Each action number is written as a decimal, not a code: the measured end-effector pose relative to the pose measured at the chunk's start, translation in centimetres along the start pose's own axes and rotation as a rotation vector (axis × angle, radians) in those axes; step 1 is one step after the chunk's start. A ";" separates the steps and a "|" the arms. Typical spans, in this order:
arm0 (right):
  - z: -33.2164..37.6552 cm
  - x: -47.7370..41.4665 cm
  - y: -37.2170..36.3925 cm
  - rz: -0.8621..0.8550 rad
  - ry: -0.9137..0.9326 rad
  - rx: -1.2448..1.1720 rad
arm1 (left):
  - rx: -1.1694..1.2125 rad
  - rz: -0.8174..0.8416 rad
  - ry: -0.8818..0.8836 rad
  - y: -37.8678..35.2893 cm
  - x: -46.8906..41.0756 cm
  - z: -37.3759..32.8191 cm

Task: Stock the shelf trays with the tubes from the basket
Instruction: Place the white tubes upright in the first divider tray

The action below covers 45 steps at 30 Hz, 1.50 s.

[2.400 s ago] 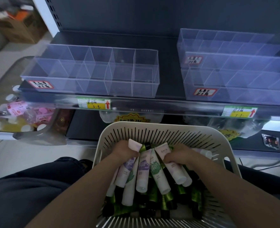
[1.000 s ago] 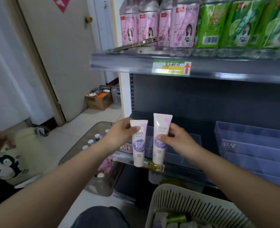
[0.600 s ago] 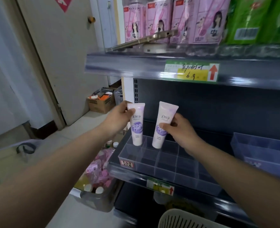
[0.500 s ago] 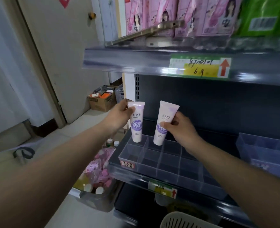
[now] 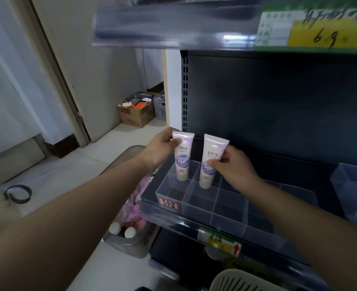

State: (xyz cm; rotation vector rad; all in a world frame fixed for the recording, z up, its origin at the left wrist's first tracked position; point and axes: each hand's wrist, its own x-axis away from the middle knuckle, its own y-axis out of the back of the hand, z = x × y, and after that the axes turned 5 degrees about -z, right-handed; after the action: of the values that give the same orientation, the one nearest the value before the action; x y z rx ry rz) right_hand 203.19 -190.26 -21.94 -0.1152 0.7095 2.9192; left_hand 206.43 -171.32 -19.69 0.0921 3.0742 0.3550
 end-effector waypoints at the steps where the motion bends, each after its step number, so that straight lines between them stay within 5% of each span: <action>1: -0.1 0.0 -0.1 -0.001 -0.001 0.004 | 0.015 0.000 0.005 0.0 0.0 0.2; 19: 1.1 1.0 -0.7 -0.015 -0.012 0.035 | 0.079 -0.016 0.011 0.0 1.0 0.0; 26: 2.5 1.9 1.0 -0.105 0.034 0.087 | -0.307 -0.138 -0.111 0.1 2.6 -1.9; 35: 4.5 7.1 4.6 -0.006 0.280 0.648 | -0.961 -0.220 -0.410 -1.8 7.4 -4.4; 45: 3.3 14.3 7.9 0.051 0.339 0.871 | -1.024 -0.150 -0.421 -6.7 15.6 -4.7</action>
State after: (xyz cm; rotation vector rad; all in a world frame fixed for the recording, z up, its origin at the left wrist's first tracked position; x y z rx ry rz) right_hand 187.75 -194.09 -16.97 -0.4934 1.9584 2.3696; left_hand 190.27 -177.91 -17.30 -0.0917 2.1440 1.5651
